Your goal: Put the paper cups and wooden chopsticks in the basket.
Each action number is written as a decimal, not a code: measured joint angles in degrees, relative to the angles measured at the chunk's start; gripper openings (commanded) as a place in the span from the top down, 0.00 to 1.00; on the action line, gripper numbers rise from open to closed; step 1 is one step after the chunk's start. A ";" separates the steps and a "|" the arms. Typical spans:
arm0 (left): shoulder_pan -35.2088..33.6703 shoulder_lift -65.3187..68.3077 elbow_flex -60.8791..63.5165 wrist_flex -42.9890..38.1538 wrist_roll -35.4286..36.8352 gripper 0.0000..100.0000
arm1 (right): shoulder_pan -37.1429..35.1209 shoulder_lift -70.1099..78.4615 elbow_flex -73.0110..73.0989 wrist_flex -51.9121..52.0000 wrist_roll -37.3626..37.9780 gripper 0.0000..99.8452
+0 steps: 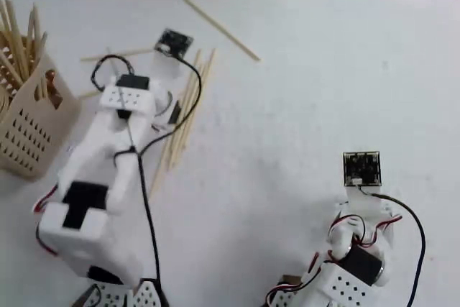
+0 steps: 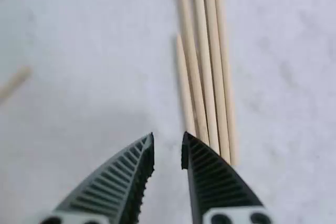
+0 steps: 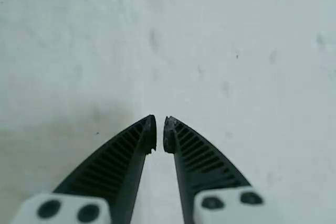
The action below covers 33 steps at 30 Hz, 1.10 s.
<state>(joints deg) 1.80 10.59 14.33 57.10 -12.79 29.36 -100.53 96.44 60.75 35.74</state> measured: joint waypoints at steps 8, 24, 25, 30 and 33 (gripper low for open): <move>0.00 11.96 -9.49 6.33 0.09 0.90 | 0.00 0.00 0.00 0.00 0.00 0.96; 0.35 12.57 -10.11 6.33 0.09 0.82 | 0.00 0.00 0.00 0.00 0.00 0.96; 0.62 12.57 -10.11 5.98 0.18 0.82 | 0.00 0.00 0.00 0.00 0.00 0.96; 0.62 12.57 -9.76 3.96 1.32 0.86 | 0.00 0.00 0.00 0.00 0.00 0.96; 0.62 12.57 -9.76 3.96 1.41 0.86 | 0.00 0.00 0.00 0.00 0.00 0.96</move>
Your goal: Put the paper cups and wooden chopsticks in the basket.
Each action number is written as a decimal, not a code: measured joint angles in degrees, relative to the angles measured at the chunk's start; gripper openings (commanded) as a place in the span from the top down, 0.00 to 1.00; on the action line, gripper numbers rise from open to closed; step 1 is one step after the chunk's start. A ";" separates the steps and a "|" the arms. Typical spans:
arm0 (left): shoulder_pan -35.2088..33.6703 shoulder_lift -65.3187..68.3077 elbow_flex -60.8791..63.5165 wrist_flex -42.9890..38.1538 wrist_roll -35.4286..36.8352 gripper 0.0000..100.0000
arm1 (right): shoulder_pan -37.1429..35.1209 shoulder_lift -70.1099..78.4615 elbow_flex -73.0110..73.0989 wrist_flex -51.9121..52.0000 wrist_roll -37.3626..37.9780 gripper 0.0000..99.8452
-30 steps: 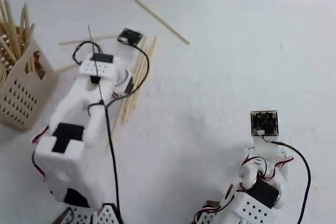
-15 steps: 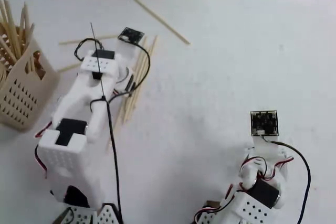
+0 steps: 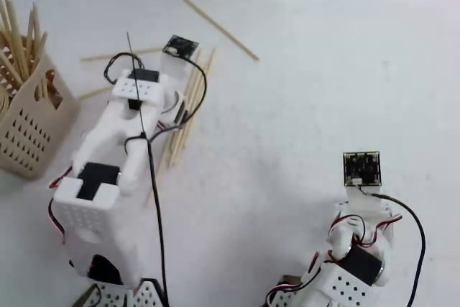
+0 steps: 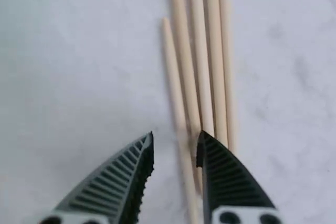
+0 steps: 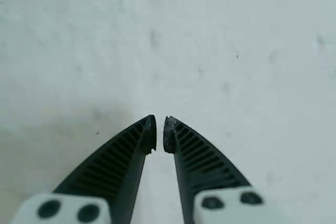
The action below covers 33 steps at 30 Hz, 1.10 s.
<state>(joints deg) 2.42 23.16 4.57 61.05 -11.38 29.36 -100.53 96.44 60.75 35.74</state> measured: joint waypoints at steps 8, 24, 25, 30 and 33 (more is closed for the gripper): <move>0.09 0.53 0.00 0.00 0.00 0.86 | 0.00 0.00 0.00 0.00 0.00 0.96; 0.35 14.15 -17.85 12.13 2.46 0.98 | 0.00 0.00 0.00 0.00 0.00 0.96; 0.53 14.59 -18.46 12.66 2.46 0.98 | 0.00 0.00 0.00 0.00 0.00 0.96; 0.53 14.86 -19.16 13.10 2.46 0.98 | 0.00 0.00 0.00 0.00 0.00 0.96; 0.53 14.86 -19.16 13.19 2.46 0.98 | 0.00 0.00 0.00 0.00 0.00 0.96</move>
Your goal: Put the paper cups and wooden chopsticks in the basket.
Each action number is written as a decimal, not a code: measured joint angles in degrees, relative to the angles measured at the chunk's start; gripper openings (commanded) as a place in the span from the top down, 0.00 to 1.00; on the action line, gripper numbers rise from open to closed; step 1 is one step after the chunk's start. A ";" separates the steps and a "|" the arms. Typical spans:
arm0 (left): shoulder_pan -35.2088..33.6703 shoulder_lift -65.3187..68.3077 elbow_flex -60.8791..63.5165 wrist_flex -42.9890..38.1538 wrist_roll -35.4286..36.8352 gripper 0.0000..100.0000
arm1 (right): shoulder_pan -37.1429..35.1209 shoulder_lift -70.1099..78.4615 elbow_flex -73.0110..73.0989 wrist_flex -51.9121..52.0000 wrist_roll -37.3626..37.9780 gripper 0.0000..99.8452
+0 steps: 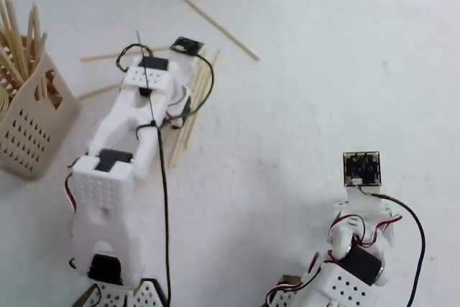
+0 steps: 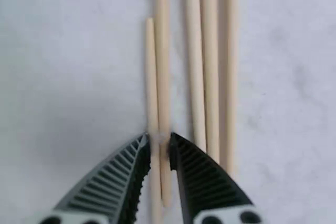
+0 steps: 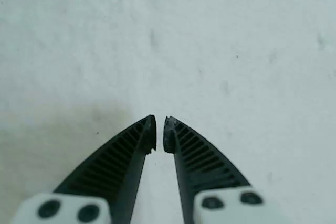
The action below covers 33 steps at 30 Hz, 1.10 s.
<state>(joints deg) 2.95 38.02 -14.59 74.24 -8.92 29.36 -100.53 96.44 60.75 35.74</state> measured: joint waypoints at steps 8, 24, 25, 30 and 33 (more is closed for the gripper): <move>-0.53 -7.12 0.09 0.62 0.09 0.98 | 0.00 0.00 0.00 0.00 0.00 0.96; -6.59 -48.00 0.09 -2.99 0.00 0.98 | 0.00 0.00 0.00 0.00 0.00 0.96; -7.47 -50.46 0.09 -4.22 -0.09 0.98 | 0.00 0.00 0.00 0.00 0.00 0.96; -12.13 -60.40 0.09 -11.78 -0.09 0.98 | 0.00 0.00 0.00 0.00 0.00 0.96; -14.59 -63.38 0.09 -17.05 -0.26 0.98 | 0.00 0.00 0.00 0.00 0.00 0.96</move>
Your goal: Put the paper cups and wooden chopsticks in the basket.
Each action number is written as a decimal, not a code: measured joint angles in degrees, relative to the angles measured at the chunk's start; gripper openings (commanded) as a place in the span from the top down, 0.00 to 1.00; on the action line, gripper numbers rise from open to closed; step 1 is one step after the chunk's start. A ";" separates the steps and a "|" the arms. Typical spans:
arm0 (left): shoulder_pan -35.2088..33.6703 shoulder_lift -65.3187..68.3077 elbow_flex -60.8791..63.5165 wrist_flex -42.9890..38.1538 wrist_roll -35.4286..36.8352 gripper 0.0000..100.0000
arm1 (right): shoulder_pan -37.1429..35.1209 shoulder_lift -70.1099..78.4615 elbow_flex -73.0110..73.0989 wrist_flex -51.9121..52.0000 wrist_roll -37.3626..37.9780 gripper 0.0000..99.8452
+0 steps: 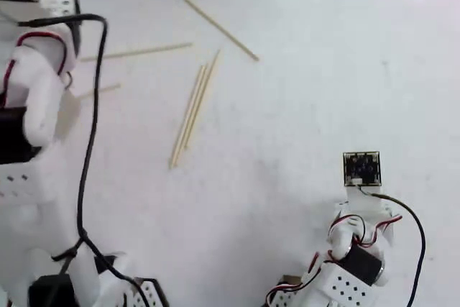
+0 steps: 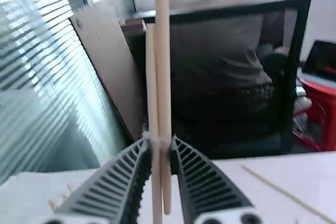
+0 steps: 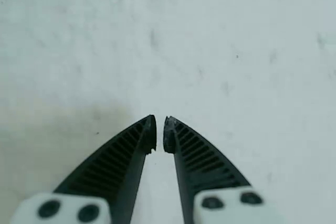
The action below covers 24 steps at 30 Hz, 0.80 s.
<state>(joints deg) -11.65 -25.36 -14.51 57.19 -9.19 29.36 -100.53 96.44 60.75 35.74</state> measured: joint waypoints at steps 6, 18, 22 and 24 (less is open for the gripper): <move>-7.12 -0.70 0.00 -9.41 0.09 0.98 | 0.00 0.00 0.00 0.00 0.00 0.96; -18.02 7.21 5.36 -19.69 3.69 0.98 | 0.00 0.00 0.00 0.00 0.00 0.96; -19.69 7.91 11.96 -24.79 5.19 0.98 | 0.00 0.00 0.00 0.00 0.00 0.96; -20.40 7.91 15.12 -26.37 5.98 0.98 | 0.00 0.00 0.00 0.00 0.00 0.96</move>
<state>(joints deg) -32.04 -17.45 0.62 30.81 -3.21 29.36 -100.53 96.44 60.75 35.74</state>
